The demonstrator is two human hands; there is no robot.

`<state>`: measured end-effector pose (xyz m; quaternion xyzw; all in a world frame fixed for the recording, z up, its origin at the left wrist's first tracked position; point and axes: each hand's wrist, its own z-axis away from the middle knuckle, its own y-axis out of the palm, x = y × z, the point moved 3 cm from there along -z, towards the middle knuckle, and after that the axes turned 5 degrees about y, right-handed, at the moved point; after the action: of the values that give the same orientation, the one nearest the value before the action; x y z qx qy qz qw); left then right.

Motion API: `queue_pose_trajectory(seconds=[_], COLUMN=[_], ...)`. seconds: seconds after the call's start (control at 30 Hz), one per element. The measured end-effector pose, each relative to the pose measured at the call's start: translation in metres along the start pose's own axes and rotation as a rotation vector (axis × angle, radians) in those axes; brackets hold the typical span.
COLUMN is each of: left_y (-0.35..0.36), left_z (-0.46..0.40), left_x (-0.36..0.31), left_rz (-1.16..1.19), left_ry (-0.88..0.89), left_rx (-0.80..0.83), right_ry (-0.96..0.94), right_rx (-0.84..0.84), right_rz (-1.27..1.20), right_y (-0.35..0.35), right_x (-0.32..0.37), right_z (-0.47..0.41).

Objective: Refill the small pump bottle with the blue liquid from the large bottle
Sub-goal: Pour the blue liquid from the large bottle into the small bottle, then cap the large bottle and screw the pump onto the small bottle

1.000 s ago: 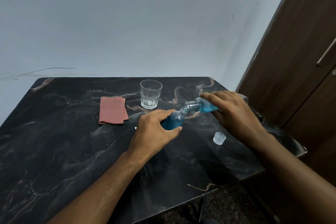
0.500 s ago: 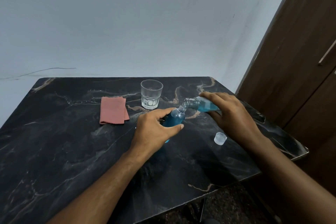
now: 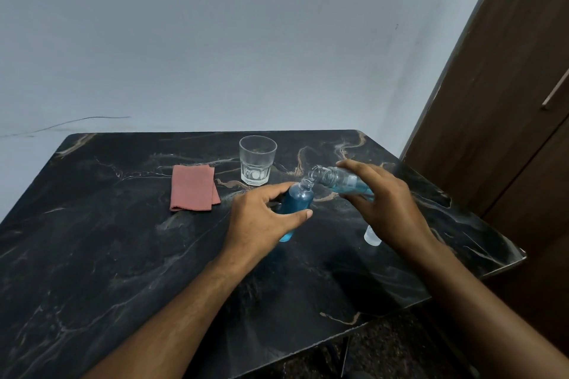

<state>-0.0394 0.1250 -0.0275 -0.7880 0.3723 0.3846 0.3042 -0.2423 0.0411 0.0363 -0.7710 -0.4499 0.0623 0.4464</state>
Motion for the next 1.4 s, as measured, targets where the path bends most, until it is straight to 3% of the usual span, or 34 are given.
queue_pose_trajectory(seconds=[0.13,0.3,0.47,0.73,1.1,1.4], left_y=[0.002,0.002,0.004,0.006,0.010,0.011], left_z=[0.000,-0.003,-0.002,-0.001,0.000,0.004], left_x=[0.001,0.005,0.010,0.014,0.023,0.022], left_rz=[0.048,0.071,0.044,-0.048,-0.088,-0.129], left_ry=[-0.041,-0.099,-0.142,-0.159,-0.172,-0.138], left_rx=[0.011,0.003,0.024,0.033,0.078,0.108], right_ry=[0.003,0.199,0.401,0.585,0.623,0.539], right_rx=[-0.047,-0.171,-0.161,-0.174,-0.097,0.081], right_rz=[-0.081,-0.274,-0.629,-0.881,-0.928,-0.839], right_y=[0.002,0.003,0.020,0.041,0.050,0.038], right_x=[0.003,0.005,0.000,-0.015,-0.022,-0.025], right_z=[0.000,-0.002,0.009,0.028,0.038,0.049])
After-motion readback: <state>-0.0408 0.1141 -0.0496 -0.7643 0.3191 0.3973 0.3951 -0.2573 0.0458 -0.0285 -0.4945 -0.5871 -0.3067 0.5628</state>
